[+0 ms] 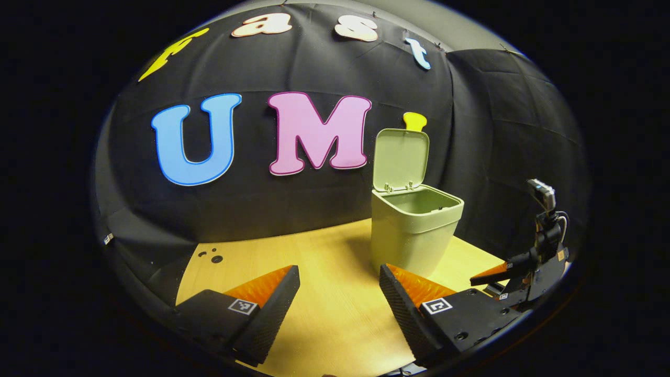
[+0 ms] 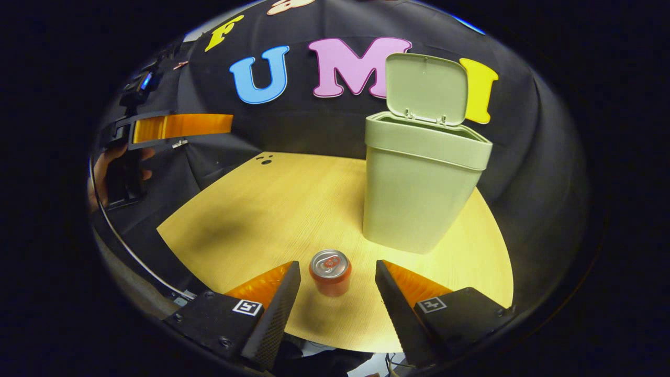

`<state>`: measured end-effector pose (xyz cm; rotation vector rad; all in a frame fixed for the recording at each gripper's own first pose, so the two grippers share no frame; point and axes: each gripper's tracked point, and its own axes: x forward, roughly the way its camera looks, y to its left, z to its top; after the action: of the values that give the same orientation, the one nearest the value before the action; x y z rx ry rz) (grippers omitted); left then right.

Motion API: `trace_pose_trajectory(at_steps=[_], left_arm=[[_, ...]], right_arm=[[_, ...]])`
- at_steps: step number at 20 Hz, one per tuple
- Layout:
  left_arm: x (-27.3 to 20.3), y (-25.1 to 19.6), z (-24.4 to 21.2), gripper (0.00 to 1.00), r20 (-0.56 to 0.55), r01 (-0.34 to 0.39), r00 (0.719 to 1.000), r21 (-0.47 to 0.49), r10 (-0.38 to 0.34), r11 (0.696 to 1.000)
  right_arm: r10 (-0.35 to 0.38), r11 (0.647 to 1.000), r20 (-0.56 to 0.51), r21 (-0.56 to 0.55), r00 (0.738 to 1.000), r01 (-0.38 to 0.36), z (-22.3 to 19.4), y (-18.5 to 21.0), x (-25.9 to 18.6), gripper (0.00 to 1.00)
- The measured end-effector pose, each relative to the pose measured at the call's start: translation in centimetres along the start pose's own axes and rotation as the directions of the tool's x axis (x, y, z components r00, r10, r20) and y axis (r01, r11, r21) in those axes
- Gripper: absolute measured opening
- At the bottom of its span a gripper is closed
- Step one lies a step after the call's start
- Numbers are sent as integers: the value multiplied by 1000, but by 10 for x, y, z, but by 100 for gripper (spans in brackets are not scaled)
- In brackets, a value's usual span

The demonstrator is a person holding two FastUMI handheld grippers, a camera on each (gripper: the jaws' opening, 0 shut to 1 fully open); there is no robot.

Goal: Press the lid of the desktop garbage bin to open it, pick up the crumpled paper on the desktop and throw it into the bin, then pick up the pop can on the desktop and drop it into the bin, and finally close the garbage bin lid.

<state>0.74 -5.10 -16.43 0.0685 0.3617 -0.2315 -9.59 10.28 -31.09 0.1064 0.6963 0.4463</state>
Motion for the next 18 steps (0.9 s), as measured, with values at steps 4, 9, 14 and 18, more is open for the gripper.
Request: trace_pose_trajectory(at_steps=[4,9,14,18], left_arm=[[-16,12,-12,98,-10,-27,1000,-5,27,1000],[-26,19,-27,98,-43,-51,998,-39,49,998],[-23,27,-36,98,-72,-100,993,-69,95,993],[-18,33,-35,98,-80,-135,988,-78,129,988]], right_arm=[[16,999,-50,-34,999,-17,-16,5,25,91],[26,996,-112,-85,993,-35,-36,9,53,91],[41,991,-142,-119,989,-58,-45,7,72,92],[52,989,-164,-131,985,-74,-51,4,86,92]])
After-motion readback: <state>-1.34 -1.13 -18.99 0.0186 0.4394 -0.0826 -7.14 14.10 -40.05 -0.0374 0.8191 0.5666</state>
